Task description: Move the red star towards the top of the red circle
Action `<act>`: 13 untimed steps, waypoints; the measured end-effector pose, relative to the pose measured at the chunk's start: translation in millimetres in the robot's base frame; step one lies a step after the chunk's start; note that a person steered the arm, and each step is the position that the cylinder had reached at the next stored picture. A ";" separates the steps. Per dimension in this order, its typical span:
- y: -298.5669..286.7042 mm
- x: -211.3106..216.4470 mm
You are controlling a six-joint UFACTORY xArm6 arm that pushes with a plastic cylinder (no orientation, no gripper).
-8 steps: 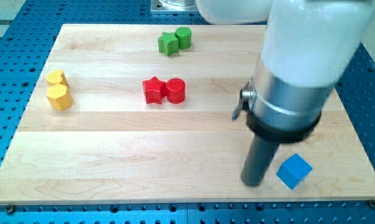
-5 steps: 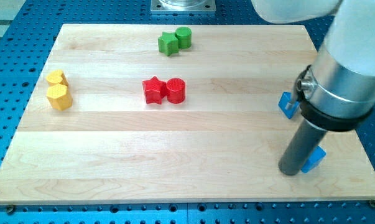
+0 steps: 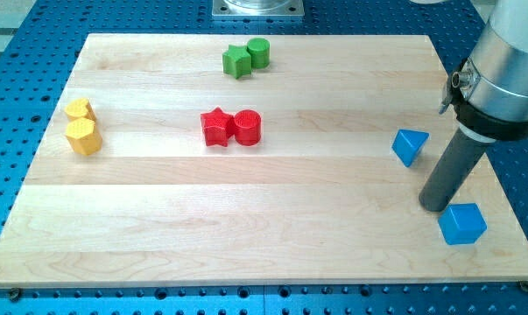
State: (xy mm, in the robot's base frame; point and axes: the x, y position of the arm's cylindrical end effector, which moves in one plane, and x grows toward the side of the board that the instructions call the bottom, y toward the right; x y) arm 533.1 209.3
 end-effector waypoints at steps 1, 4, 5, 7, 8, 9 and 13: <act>-80.7 -9.5; -35.4 -105.9; -1.9 -101.7; 13.5 -64.9; 14.5 -44.4; -6.6 -53.7; -281.5 -119.6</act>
State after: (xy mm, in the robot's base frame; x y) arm 413.5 -72.2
